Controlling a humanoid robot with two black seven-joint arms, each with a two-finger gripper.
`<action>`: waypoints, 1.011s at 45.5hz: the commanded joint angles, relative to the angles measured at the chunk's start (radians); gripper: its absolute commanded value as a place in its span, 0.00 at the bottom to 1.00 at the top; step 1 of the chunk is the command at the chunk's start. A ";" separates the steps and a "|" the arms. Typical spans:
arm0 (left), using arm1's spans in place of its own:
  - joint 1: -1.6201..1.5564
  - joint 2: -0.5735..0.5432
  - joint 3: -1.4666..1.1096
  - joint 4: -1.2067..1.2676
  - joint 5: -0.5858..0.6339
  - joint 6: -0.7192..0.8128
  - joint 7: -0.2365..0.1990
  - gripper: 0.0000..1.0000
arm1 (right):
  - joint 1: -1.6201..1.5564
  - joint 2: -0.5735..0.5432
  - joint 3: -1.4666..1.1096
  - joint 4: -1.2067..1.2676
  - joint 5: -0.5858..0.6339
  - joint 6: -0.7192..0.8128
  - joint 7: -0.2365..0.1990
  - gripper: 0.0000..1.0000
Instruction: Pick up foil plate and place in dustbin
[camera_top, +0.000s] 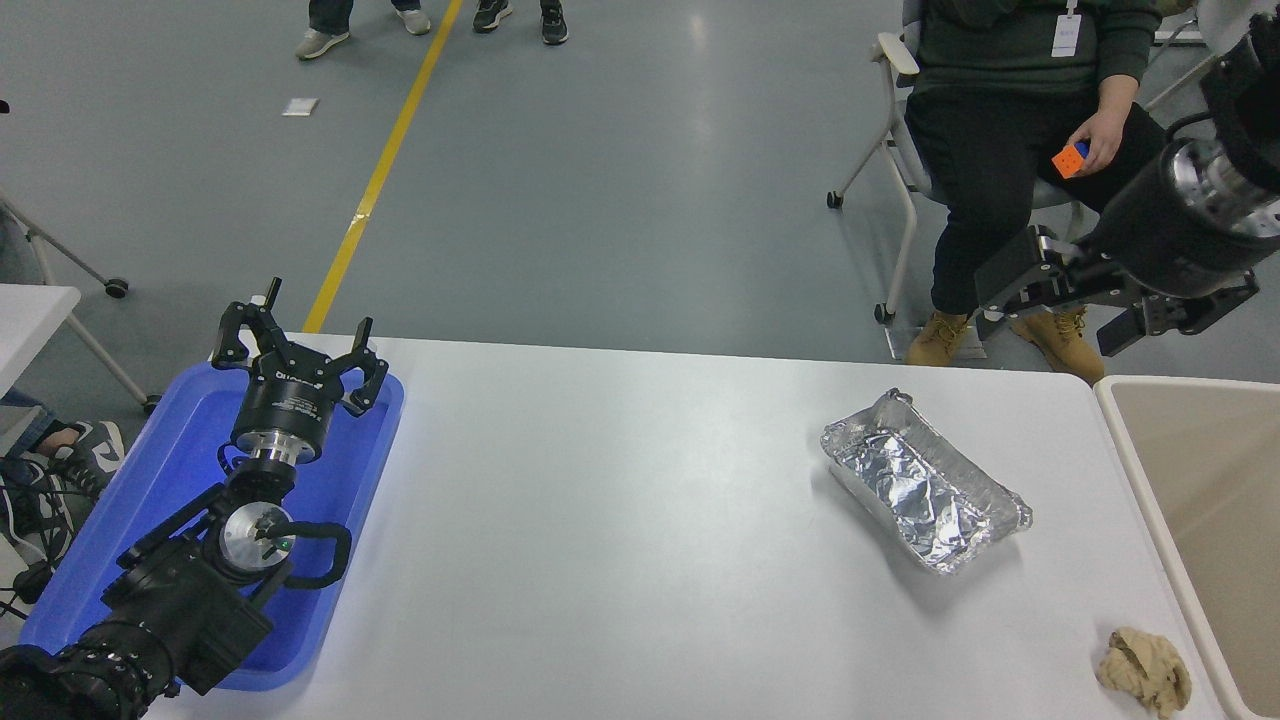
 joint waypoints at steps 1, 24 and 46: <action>0.000 0.000 0.000 0.000 -0.001 0.000 0.000 1.00 | -0.037 -0.002 0.014 -0.042 0.012 0.000 0.000 1.00; 0.000 0.000 0.000 0.000 -0.001 0.000 0.000 1.00 | -0.068 -0.034 0.023 -0.127 -0.002 0.000 0.002 1.00; 0.000 0.000 0.000 0.000 0.001 0.000 0.000 1.00 | -0.238 -0.146 -0.016 -0.119 0.085 -0.066 0.000 1.00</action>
